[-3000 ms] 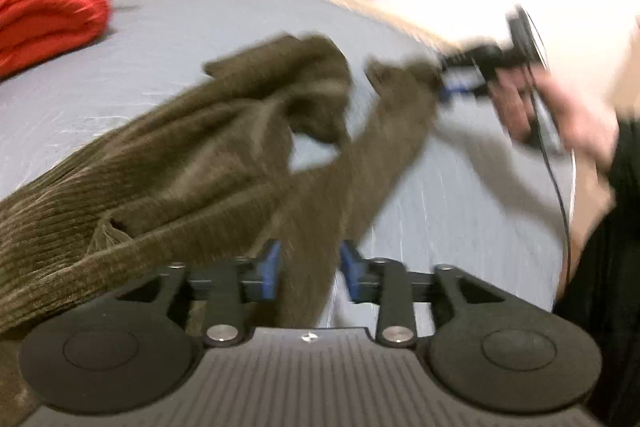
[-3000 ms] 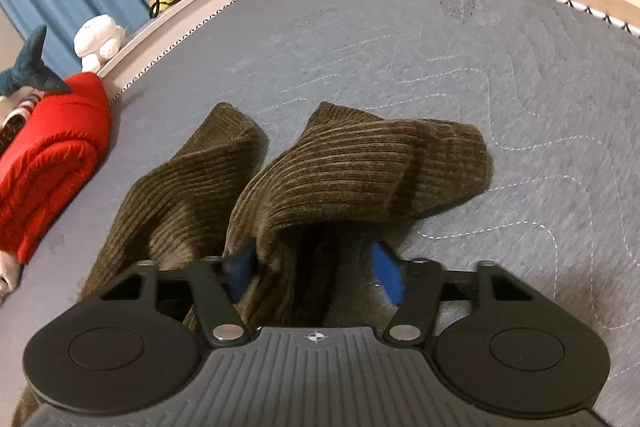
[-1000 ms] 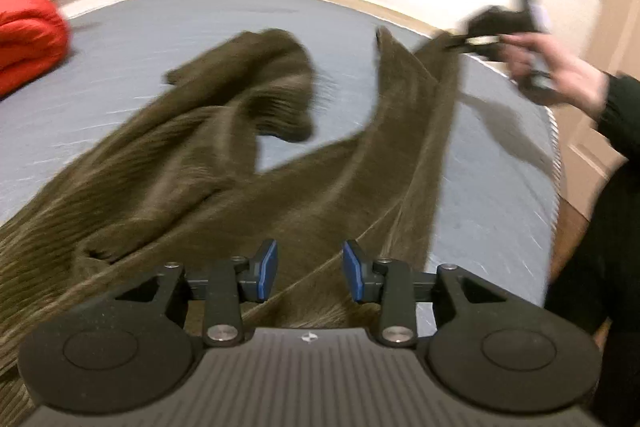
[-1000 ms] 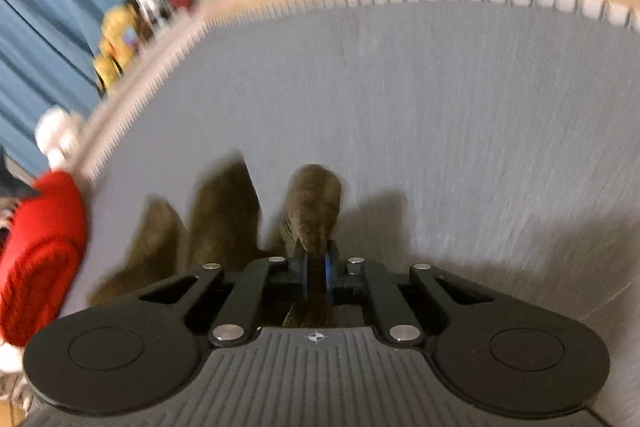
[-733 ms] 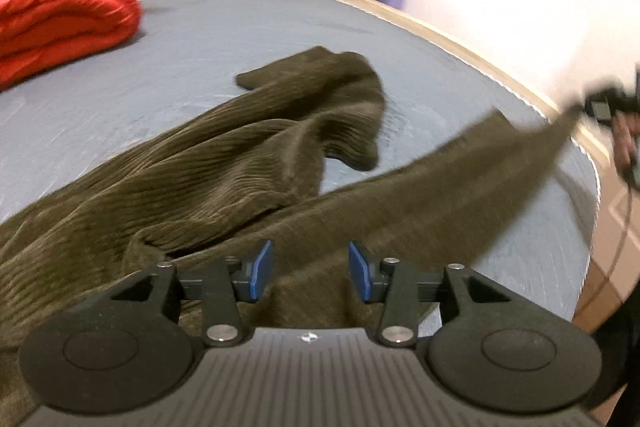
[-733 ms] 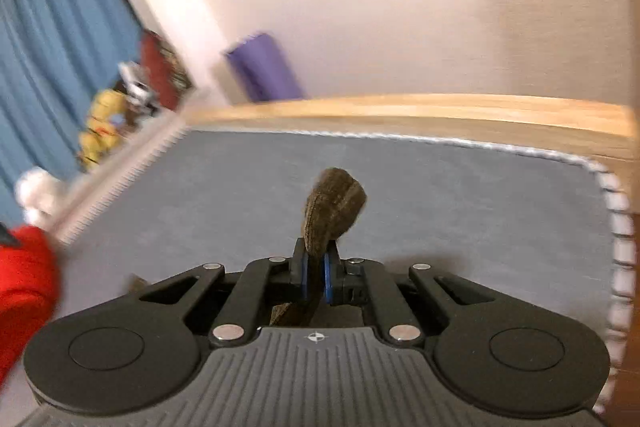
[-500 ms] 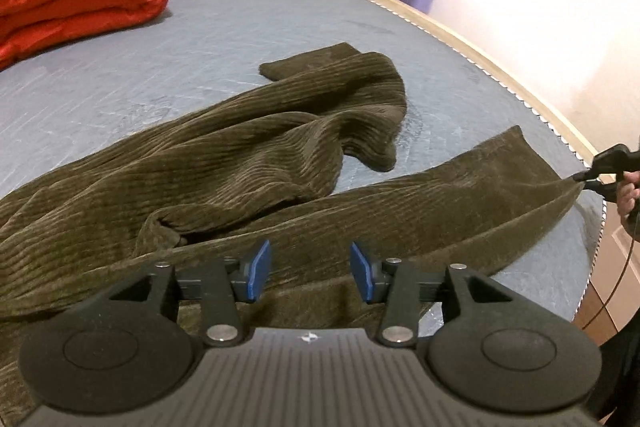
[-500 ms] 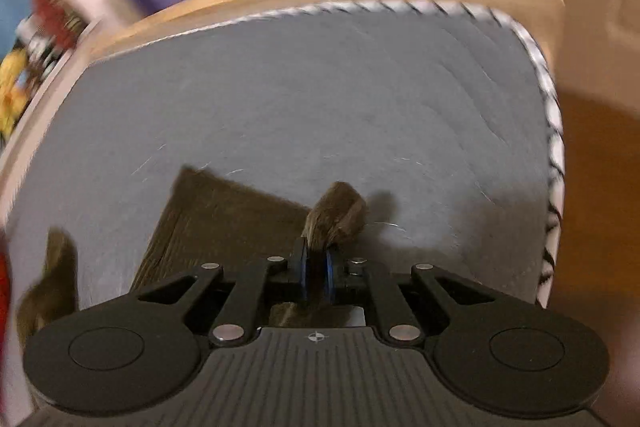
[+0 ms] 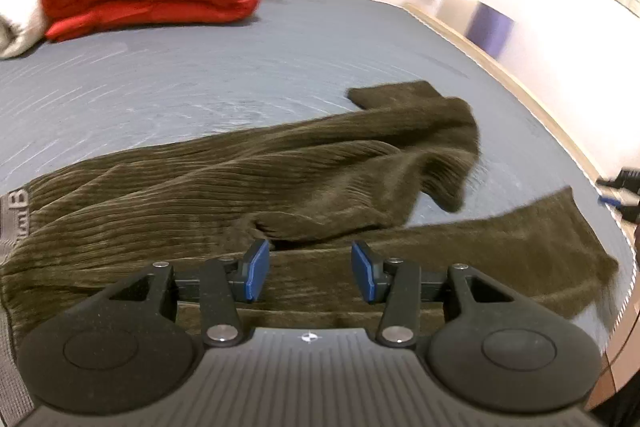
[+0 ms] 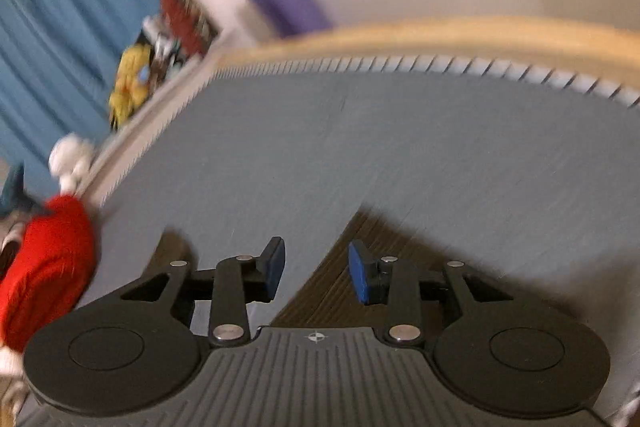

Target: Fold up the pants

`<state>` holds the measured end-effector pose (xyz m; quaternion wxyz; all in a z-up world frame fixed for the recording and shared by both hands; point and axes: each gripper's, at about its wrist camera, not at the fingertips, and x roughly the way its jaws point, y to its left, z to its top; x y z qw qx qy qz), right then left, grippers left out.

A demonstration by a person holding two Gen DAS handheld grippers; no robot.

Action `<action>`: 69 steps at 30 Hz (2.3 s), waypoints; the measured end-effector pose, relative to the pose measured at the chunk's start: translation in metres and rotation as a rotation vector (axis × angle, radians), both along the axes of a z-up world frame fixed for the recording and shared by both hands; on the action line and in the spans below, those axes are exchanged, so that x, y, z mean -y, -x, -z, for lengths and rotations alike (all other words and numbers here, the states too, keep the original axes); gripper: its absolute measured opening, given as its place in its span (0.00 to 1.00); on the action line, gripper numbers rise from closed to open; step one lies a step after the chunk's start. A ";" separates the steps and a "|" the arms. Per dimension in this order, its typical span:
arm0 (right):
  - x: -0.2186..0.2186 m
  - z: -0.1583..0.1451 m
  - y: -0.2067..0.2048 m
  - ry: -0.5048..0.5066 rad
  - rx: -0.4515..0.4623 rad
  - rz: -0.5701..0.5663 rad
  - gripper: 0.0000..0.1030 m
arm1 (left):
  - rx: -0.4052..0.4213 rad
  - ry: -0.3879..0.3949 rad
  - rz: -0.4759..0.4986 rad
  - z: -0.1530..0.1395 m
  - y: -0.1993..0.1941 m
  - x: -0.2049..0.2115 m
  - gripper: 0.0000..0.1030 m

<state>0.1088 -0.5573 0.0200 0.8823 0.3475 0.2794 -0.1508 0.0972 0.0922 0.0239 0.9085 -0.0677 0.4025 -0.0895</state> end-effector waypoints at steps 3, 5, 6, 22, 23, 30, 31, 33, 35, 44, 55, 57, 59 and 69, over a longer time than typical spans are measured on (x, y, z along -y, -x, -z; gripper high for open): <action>-0.019 0.022 -0.031 -0.024 -0.062 -0.048 0.39 | 0.000 0.004 -0.066 -0.001 -0.001 -0.017 0.49; -0.026 0.032 -0.050 -0.014 -0.106 -0.053 0.54 | 0.002 0.014 -0.102 -0.001 0.001 -0.031 0.53; -0.034 0.035 -0.055 -0.008 -0.129 -0.057 0.64 | 0.003 0.016 -0.116 -0.002 0.002 -0.037 0.54; -0.068 0.052 -0.121 0.295 -0.155 0.142 0.01 | 0.013 -0.004 -0.257 -0.011 0.019 -0.112 0.55; -0.068 0.043 -0.121 0.328 -0.083 0.142 0.00 | 0.011 -0.004 -0.261 -0.010 0.018 -0.113 0.55; -0.063 0.030 -0.131 0.386 0.014 0.004 0.04 | -0.017 0.013 -0.288 -0.008 0.023 -0.128 0.55; -0.068 0.031 -0.132 0.393 0.008 -0.032 0.04 | -0.023 0.013 -0.298 -0.008 0.025 -0.132 0.55; -0.081 0.028 -0.129 0.433 0.007 -0.092 0.08 | -0.033 0.016 -0.320 -0.007 0.028 -0.137 0.55; -0.091 0.022 -0.122 0.455 0.024 -0.149 0.19 | -0.038 0.023 -0.341 -0.007 0.032 -0.141 0.55; -0.109 -0.046 -0.084 0.411 0.119 -0.213 0.34 | -0.009 0.046 -0.413 -0.017 0.055 -0.145 0.41; -0.162 -0.120 0.006 0.381 0.265 -0.469 0.34 | -0.086 0.088 -0.389 -0.006 0.112 -0.150 0.14; -0.167 -0.115 0.017 0.391 0.279 -0.505 0.39 | -0.117 0.124 -0.418 0.007 0.123 -0.165 0.14; -0.167 -0.101 0.018 0.418 0.275 -0.502 0.44 | -0.157 0.172 -0.474 0.019 0.131 -0.184 0.15; -0.153 -0.076 0.002 0.285 0.182 -0.473 0.49 | -0.310 0.368 -0.698 0.050 0.155 -0.236 0.65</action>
